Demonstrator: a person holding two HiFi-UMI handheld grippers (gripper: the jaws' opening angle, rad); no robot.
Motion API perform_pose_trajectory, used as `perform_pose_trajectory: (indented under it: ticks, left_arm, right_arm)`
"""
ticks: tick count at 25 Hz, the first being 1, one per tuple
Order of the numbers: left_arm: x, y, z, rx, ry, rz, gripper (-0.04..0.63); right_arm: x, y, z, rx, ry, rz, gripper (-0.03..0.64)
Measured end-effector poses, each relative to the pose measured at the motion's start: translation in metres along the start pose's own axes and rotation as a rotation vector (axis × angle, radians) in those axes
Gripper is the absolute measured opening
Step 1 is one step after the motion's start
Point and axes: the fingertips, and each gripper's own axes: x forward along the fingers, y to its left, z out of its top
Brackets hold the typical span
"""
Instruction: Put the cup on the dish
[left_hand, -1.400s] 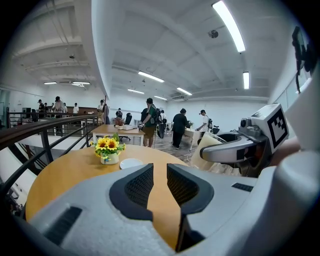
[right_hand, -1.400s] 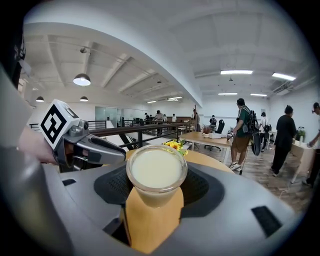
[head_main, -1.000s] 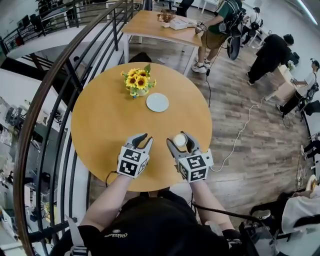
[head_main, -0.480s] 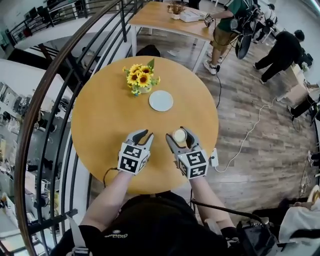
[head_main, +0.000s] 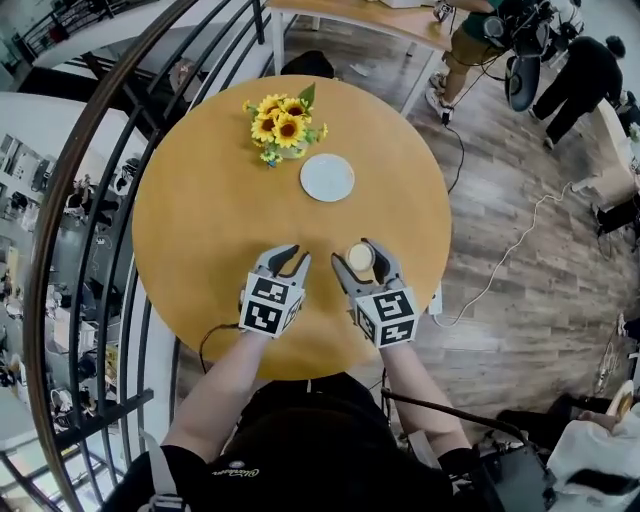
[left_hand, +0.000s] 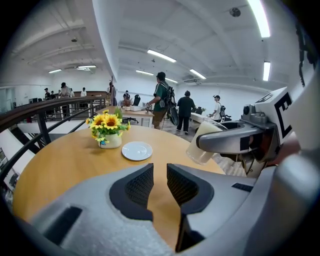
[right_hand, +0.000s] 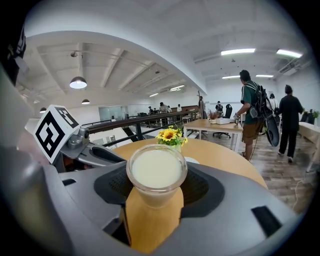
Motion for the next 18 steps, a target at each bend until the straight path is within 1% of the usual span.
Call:
perform_pose_trajectory:
  ticks: [4,8,11,14,18]
  left_arm:
    - [0.024,0.006,-0.019,-0.033,0.041,0.001,0.084]
    - [0.044,0.012,-0.041,-0.058,0.078,0.0,0.084]
    - [0.054,0.016,-0.05,-0.071,0.097,-0.001,0.084]
    - [0.063,0.019,-0.051,-0.081,0.102,-0.001,0.084]
    - [0.073,0.028,-0.047,-0.09,0.101,0.004,0.084]
  right_arm:
    - [0.017,-0.01,-0.023,0.017,0.045,0.018,0.259]
    - [0.034,-0.019,-0.056,0.048,0.093,0.018,0.261]
    - [0.045,-0.025,-0.07,0.064,0.117,0.019,0.259]
    - [0.058,-0.031,-0.072,0.056,0.123,0.024,0.259]
    - [0.087,-0.043,-0.061,0.032,0.107,0.031,0.259]
